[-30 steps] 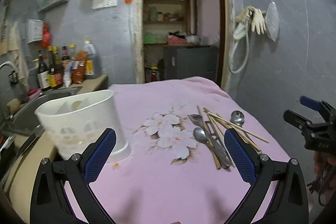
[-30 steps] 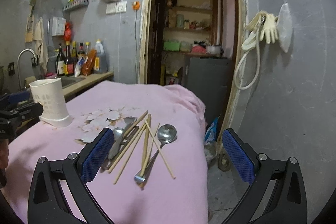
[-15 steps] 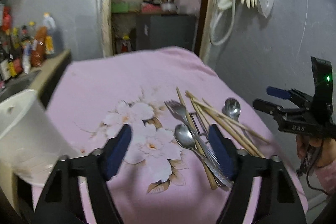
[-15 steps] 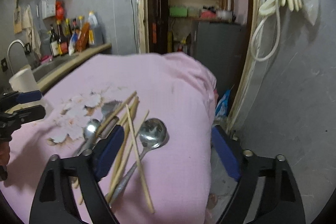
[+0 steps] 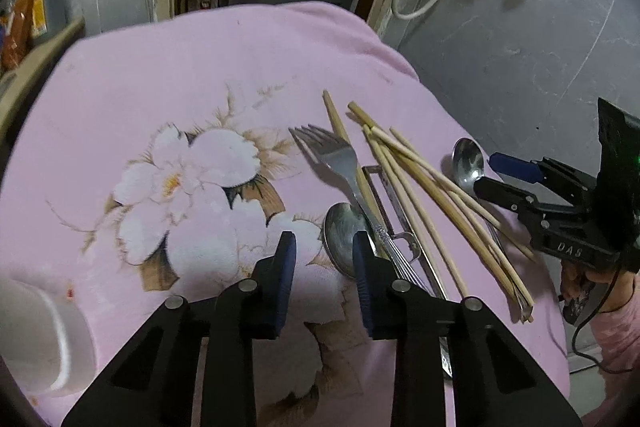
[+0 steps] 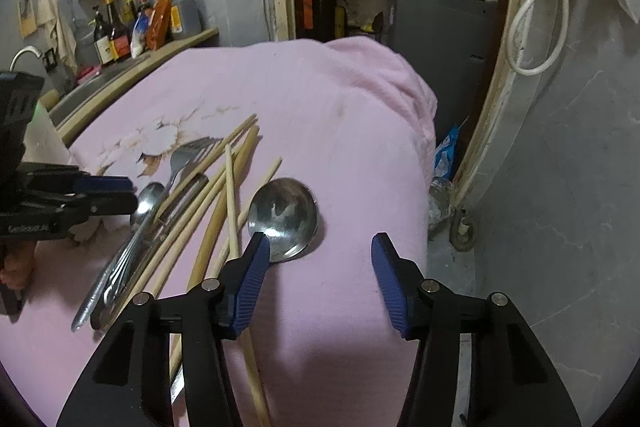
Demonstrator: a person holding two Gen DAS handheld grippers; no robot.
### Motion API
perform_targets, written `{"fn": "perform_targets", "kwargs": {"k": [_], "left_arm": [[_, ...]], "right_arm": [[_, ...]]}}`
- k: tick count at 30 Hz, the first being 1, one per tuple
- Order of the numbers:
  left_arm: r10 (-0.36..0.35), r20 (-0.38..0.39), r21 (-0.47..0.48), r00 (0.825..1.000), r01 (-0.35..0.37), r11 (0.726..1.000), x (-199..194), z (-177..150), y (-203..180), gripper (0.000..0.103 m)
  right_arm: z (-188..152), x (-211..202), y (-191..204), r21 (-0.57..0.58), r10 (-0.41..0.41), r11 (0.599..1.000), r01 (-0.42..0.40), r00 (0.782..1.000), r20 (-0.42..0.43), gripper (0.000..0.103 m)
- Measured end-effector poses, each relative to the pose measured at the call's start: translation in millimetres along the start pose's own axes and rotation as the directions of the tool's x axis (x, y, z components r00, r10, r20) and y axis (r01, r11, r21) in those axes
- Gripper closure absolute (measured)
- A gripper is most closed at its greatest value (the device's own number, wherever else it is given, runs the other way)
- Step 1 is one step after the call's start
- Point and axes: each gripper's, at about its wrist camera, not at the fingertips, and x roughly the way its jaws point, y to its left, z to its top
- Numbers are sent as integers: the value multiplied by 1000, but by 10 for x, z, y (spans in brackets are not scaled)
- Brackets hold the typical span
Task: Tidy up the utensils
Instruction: 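Move the right gripper to the metal spoon and close on its handle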
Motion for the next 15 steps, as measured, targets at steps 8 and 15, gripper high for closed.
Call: {"fn": "perform_targets", "kwargs": {"k": [8, 15], "left_arm": [[-49, -16, -3, 999, 49, 999, 77, 71, 45, 79], [-103, -17, -24, 995, 102, 994, 99, 91, 82, 83]], "right_arm": [[39, 75, 144, -67, -12, 998, 11, 1000, -12, 52], [65, 119, 227, -98, -28, 995, 26, 999, -20, 51]]}}
